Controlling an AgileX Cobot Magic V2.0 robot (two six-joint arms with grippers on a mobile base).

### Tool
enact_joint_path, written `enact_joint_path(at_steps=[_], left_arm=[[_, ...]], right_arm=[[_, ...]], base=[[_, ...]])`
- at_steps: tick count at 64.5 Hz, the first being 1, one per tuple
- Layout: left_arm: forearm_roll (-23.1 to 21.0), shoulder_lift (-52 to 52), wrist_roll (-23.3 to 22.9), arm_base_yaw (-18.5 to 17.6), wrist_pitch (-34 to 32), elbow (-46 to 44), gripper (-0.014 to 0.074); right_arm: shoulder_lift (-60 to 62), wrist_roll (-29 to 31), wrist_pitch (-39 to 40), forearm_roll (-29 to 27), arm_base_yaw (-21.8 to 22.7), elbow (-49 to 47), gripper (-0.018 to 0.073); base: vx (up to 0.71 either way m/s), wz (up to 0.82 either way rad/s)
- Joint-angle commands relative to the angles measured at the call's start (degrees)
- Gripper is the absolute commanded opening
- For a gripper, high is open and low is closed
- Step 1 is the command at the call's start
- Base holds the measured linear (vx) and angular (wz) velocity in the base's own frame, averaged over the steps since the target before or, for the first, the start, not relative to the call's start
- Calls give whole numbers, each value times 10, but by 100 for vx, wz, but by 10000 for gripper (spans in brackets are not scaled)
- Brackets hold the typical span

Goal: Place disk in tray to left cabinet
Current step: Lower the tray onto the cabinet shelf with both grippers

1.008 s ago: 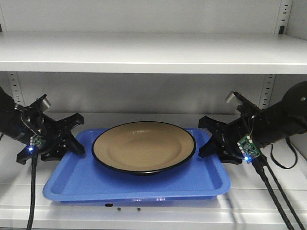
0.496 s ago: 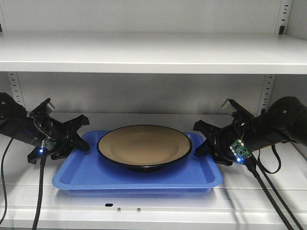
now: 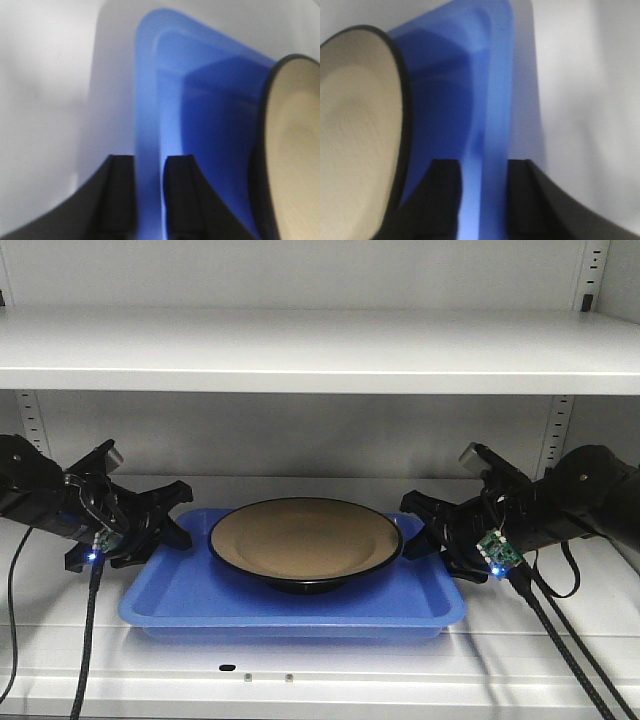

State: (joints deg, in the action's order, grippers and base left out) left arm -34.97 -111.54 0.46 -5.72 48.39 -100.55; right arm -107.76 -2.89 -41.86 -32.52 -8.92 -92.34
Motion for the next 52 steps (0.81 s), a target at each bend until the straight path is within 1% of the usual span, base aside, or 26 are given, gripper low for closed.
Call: enact_joint_path(at_steps=[1,8,19,24,52], left_arm=[[-10,34,4,0,-38,-20,379],[-13,37,3,12,-32,-20,398],[-17,48,3,25,-25,-20,398],[-17,48,3,25,-23,-20,398],[-16,41,3,25,-21,-20,398]], right_arm=[[35,6,40,7,-1,-23,372],[37,2,41,22,-1,-23,379],[49,2,59,19,17,-23,380],[51,2,57,18,22,-23,380],[51,2,52,19,21,-23,378]], base=[[0,0],[0,0],[0,0],[0,0],[0,0]])
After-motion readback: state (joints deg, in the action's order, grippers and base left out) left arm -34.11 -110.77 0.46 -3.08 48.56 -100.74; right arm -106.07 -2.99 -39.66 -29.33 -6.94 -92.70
